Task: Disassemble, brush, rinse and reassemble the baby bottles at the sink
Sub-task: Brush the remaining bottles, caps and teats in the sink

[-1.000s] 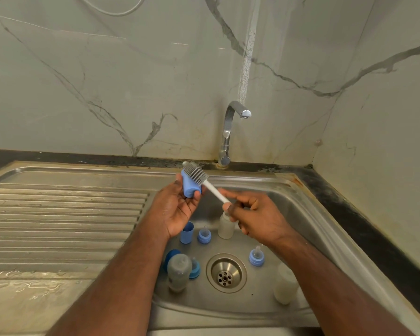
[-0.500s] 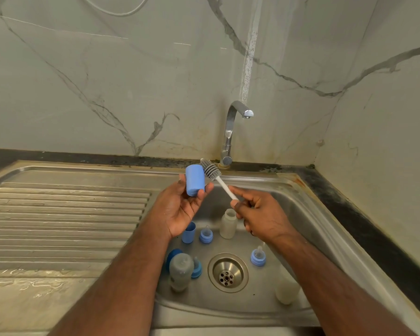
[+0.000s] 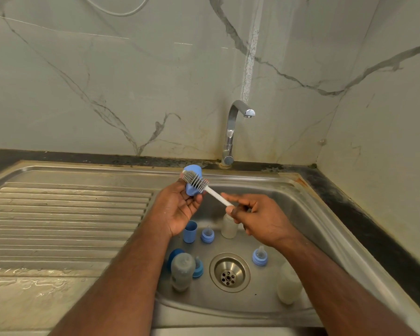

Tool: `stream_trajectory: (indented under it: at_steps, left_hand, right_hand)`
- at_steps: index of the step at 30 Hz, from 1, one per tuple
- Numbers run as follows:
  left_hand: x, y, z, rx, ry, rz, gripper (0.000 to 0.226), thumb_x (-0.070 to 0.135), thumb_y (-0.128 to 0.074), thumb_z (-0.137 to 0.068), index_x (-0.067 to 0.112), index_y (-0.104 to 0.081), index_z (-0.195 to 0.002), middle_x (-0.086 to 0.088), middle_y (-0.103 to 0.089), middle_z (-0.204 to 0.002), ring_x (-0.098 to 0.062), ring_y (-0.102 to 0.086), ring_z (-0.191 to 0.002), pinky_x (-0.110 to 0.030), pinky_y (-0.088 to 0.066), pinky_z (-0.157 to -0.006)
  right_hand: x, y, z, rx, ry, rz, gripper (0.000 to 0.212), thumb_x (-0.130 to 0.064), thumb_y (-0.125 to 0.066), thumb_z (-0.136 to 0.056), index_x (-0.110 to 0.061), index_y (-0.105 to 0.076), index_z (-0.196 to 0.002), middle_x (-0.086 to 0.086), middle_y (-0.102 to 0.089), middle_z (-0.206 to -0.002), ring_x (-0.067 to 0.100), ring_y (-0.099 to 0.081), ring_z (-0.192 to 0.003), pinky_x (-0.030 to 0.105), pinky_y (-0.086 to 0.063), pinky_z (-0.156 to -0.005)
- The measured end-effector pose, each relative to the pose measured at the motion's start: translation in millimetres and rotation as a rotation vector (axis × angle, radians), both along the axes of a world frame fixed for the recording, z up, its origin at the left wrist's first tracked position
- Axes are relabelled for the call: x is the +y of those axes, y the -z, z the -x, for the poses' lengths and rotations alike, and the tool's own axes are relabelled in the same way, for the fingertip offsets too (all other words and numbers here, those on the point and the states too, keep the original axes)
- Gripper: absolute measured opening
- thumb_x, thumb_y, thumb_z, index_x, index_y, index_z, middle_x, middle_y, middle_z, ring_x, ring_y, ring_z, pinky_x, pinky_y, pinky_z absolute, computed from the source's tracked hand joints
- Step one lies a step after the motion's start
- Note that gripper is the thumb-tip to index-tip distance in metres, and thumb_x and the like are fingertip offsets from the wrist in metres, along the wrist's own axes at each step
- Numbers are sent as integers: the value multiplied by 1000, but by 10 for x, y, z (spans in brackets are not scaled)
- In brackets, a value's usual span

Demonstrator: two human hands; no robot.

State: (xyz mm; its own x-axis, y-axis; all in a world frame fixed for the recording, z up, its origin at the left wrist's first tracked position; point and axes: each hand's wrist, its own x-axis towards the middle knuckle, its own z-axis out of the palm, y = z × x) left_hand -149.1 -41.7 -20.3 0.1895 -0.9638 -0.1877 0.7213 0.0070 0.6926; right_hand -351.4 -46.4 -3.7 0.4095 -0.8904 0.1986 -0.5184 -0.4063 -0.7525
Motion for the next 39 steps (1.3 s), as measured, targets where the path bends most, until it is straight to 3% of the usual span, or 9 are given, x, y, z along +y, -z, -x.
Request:
stream_trajectory:
  at_steps: [5,9,13,18,21,25,29,33,39]
  left_hand:
    - [22,-16,5,73,39,37,29,28,-52,-104,2,-60,-117,-24,-75,-104,-27,-72,-92,-26,-60,-70]
    - [21,-9,-5,91,18,37,31,25,-52,-105,1,-60,-122,-26,-71,-115,-28,-72,-91,-27,-60,-71]
    - [28,-11,4,140,50,55,29,26,-52,-105,1,-57,-119,-28,-71,-115,-30,-76,-87,-30,-62,-74]
    - [15,-12,9,143,18,57,28,23,-50,-106,0,-60,-117,-26,-71,-111,-30,-77,-81,-29,-64,-67]
    - [20,-8,-3,161,39,60,29,24,-47,-107,0,-58,-119,-27,-71,-113,-31,-77,-83,-30,-64,-68]
    - [5,-5,3,171,20,47,32,23,-47,-107,-1,-58,-125,-26,-70,-115,-29,-75,-85,-29,-63,-65]
    - [20,-12,2,195,61,69,34,24,-46,-108,0,-53,-131,-29,-69,-117,-31,-76,-87,-31,-64,-66]
    - [6,-6,12,172,23,65,36,18,-46,-107,-1,-53,-137,-29,-66,-124,-31,-75,-89,-30,-63,-63]
    - [24,-18,25,177,48,67,37,19,-45,-108,1,-50,-139,-29,-67,-121,-34,-76,-90,-30,-63,-63]
  right_hand:
    - [-89,-3,3,-70,124,-4,36,-28,-62,-98,-40,-60,-132,-5,-67,-77,5,-55,-63,27,-53,-64]
    - [-27,-9,16,-44,6,-22,34,-27,-63,-97,-42,-63,-128,-5,-67,-74,1,-54,-56,19,-46,-58]
    - [-130,29,3,-69,151,-8,37,-29,-61,-99,-39,-59,-134,-4,-67,-77,4,-55,-61,25,-48,-62]
    - [-40,19,21,-94,21,-45,34,-26,-63,-97,-40,-63,-127,-2,-67,-75,-3,-53,-51,17,-44,-54]
    - [-105,38,1,-102,119,-35,34,-27,-61,-98,-38,-62,-130,-3,-66,-74,2,-53,-54,22,-45,-58]
    - [-27,22,31,-144,6,-102,32,-23,-63,-97,-38,-65,-126,-1,-67,-75,0,-52,-51,18,-44,-52]
    - [-111,41,9,-145,137,-61,34,-25,-60,-99,-37,-62,-131,-4,-65,-73,2,-52,-55,21,-44,-55]
    - [-57,39,33,-177,11,-121,32,-23,-63,-97,-39,-65,-124,3,-66,-74,3,-51,-52,20,-44,-51]
    - [-92,51,10,-152,80,-71,34,-26,-61,-99,-38,-62,-131,2,-66,-75,2,-51,-52,21,-46,-53]
